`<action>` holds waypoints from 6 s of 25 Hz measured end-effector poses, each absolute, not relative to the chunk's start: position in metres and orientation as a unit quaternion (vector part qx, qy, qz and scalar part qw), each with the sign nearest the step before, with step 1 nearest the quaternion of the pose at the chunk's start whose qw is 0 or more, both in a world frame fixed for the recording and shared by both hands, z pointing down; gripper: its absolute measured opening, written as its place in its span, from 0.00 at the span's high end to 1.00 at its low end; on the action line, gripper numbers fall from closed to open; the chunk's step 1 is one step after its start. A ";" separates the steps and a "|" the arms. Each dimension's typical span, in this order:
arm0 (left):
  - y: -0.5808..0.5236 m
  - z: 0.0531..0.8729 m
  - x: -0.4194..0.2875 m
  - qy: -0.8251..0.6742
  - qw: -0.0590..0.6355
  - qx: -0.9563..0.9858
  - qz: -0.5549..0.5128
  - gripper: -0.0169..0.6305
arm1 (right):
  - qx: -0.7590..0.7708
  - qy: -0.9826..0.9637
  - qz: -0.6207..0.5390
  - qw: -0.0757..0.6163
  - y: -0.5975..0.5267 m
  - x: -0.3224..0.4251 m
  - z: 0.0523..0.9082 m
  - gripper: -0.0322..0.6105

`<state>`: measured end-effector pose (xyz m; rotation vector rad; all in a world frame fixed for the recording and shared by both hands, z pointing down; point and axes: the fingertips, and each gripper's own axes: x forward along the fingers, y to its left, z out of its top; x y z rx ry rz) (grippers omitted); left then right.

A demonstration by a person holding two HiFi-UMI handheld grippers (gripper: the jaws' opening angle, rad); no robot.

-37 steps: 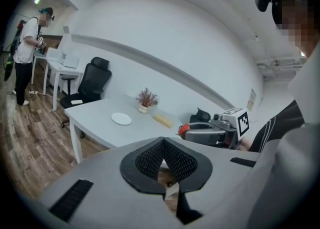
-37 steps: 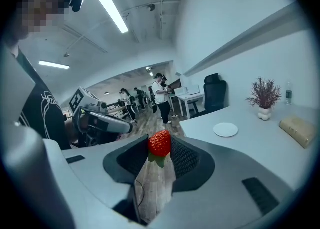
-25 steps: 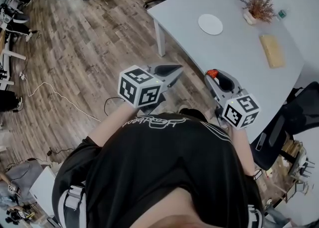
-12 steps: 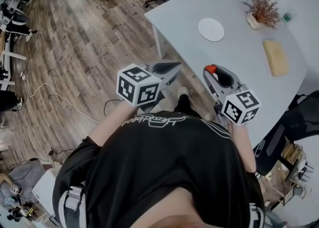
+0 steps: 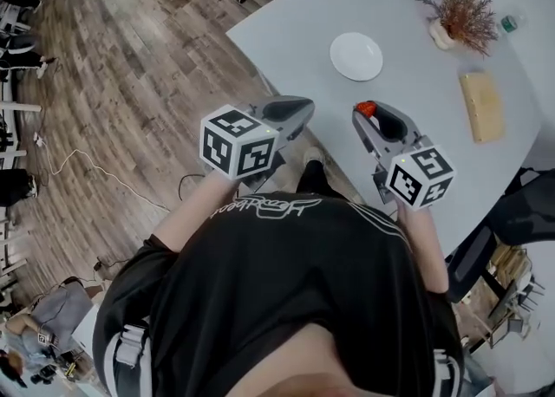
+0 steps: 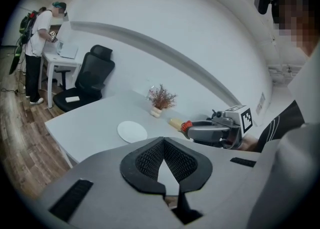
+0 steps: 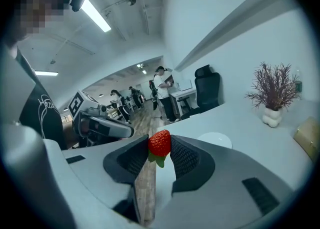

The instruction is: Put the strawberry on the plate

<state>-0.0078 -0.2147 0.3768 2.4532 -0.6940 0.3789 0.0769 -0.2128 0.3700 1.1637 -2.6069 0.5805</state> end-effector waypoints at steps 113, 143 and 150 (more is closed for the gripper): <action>-0.269 0.412 0.004 -0.295 0.316 0.893 0.122 0.96 | 0.494 -0.835 0.024 0.240 -0.313 0.122 0.409 0.69; -0.067 0.304 -0.048 -0.263 0.193 0.942 0.086 0.96 | 0.415 -0.901 0.082 0.091 -0.060 0.022 0.328 0.94; -0.053 0.301 -0.050 -0.259 0.191 0.943 0.087 0.96 | 0.414 -0.902 0.084 0.090 -0.051 0.019 0.324 0.94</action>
